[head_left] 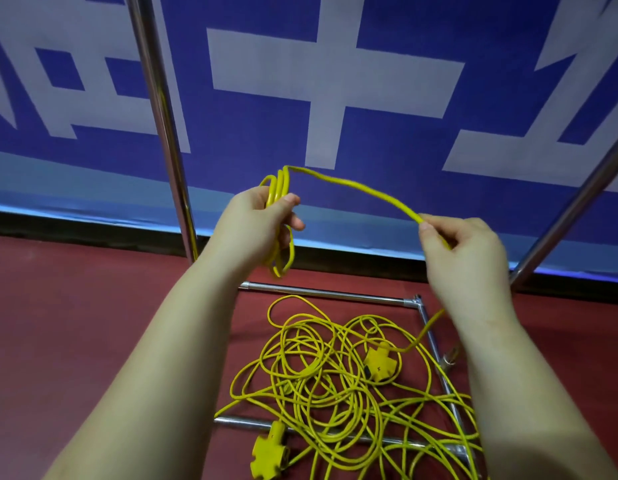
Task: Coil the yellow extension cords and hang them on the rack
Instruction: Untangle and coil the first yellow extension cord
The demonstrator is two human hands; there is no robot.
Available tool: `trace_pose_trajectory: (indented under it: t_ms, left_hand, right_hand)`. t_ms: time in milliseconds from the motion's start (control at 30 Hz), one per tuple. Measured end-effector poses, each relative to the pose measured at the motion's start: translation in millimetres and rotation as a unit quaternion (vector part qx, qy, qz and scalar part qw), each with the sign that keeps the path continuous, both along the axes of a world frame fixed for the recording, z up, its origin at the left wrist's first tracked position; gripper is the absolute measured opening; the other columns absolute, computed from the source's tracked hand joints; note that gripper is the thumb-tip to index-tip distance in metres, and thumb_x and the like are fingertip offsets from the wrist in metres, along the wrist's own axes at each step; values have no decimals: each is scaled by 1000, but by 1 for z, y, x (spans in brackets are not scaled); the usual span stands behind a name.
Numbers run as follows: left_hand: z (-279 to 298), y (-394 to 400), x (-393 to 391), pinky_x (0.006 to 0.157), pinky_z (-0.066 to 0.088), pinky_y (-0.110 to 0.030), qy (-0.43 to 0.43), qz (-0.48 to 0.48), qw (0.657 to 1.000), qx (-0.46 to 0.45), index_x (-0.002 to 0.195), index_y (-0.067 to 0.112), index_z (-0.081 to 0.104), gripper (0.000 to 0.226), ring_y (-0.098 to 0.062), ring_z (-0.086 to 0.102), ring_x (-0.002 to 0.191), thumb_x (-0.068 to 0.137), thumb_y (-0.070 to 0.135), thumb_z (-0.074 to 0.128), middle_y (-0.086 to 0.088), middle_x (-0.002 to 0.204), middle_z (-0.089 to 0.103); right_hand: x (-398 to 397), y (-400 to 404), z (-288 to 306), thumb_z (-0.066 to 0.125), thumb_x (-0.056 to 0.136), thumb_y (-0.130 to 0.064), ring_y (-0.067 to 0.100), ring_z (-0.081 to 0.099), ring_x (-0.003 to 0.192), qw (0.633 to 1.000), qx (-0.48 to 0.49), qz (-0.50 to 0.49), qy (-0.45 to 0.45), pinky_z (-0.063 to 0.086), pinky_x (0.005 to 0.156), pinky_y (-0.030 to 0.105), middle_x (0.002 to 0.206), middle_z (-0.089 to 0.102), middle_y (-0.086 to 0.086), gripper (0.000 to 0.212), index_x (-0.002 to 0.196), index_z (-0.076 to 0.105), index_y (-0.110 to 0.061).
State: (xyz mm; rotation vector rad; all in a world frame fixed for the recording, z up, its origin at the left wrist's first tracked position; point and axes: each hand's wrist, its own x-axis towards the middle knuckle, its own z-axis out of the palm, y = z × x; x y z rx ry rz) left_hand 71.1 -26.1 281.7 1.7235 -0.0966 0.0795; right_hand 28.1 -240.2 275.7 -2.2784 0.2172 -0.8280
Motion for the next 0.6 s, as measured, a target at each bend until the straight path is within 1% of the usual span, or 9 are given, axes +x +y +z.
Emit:
trace_pose_trajectory:
  t_ms: [100,167,267,333,367,433,467,533,600]
  left_hand:
    - [-4,10,3,45,40,-26,6,-24,997,76,92,9,60,19,-17,47,49,96,26,53,6,58,63]
    - [-6,12,2,44,40,-25,7,-34,993,117,92,11,61,19,-18,50,54,96,28,54,7,61,65]
    - [-6,4,-4,45,42,-23,22,-75,992,97,92,16,61,12,-28,62,67,96,25,54,5,76,72]
    - [-8,-6,-8,51,46,-23,31,-105,991,83,90,16,62,13,-21,67,73,96,24,54,-3,89,74]
    - [-11,-11,-9,53,46,-23,18,-117,987,109,88,16,64,16,-13,64,67,95,25,54,-3,84,73]
    - [-15,-20,-13,50,42,-22,0,-152,978,145,86,14,64,20,-1,52,48,96,27,53,7,61,64]
    - [-16,-24,-16,48,41,-19,11,-175,976,129,85,14,63,20,1,50,45,97,25,50,9,58,62]
    - [-16,-26,-18,44,39,-16,30,-200,976,83,81,16,59,23,-2,51,45,99,23,47,7,62,63]
    - [-16,-25,-18,42,37,-17,29,-183,982,44,76,15,53,25,-5,50,45,99,21,45,5,59,56]
  right_hand:
    - [-3,-3,0,62,88,-20,17,53,81,999,-41,9,-1,32,73,18,88,54,4,24,111,69,-17]
    - [-4,-2,0,66,85,-21,14,51,75,999,-36,24,7,34,70,21,82,57,2,16,99,70,-17]
    - [-6,8,1,65,85,-24,14,54,81,991,-76,83,74,38,74,24,84,60,-2,8,87,69,-18]
    - [-8,19,1,65,85,-27,10,54,80,980,-86,141,108,37,72,21,82,60,-6,8,85,69,-20]
    - [-9,24,2,67,84,-29,7,53,75,978,-77,160,109,36,67,18,78,60,-8,8,83,69,-22]
    - [-10,31,2,71,80,-31,1,51,64,982,-34,167,83,35,58,10,69,59,-10,7,77,66,-26]
    - [-9,31,1,72,78,-31,0,51,61,985,-5,160,63,35,57,10,66,57,-10,11,74,63,-27]
    - [-8,30,-1,74,77,-32,2,49,55,986,52,149,51,38,55,16,63,55,-8,20,71,56,-26]
    - [-5,26,-5,68,82,-38,2,47,49,979,71,164,95,36,52,17,57,54,-7,22,70,55,-24]
